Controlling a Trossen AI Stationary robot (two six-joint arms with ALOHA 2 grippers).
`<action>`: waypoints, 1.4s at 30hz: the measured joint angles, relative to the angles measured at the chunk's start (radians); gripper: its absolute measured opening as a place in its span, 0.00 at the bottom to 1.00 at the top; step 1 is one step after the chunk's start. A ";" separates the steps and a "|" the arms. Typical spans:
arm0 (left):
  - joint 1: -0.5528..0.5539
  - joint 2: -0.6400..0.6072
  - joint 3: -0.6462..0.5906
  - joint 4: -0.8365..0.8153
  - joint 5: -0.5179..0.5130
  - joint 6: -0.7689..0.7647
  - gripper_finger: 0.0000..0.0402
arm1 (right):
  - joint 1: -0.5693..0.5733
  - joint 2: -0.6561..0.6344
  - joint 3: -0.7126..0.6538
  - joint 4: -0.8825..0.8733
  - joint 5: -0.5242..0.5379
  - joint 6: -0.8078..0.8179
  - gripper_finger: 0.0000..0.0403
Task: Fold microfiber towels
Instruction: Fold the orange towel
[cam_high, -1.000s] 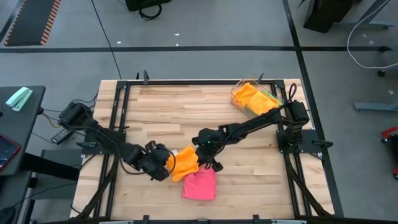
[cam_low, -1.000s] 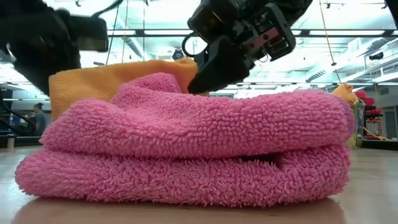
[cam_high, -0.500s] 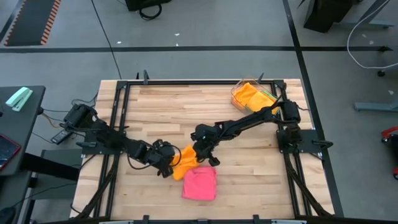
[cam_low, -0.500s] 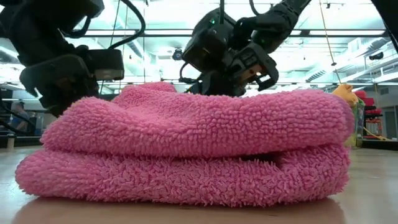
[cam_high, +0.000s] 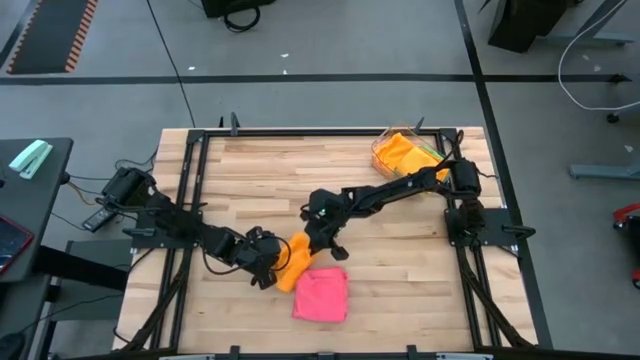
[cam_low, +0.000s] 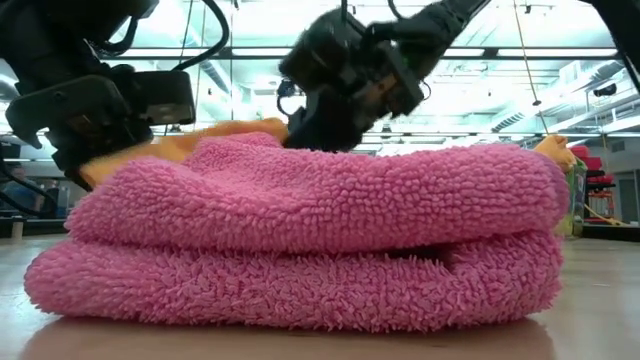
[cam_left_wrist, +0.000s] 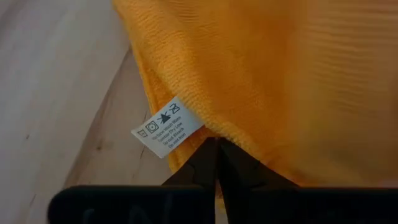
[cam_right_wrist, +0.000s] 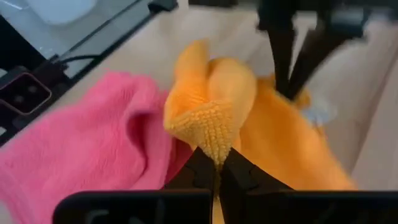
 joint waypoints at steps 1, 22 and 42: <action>0.000 0.000 0.000 0.004 0.000 0.004 0.04 | 0.006 0.004 0.014 -0.008 0.003 -0.009 0.02; 0.000 0.000 0.000 0.038 -0.001 0.037 0.02 | -0.056 0.127 0.084 -0.042 0.139 0.074 0.05; 0.022 -0.248 0.002 0.019 -0.011 -0.054 0.15 | -0.043 0.126 0.074 -0.050 0.214 0.126 0.33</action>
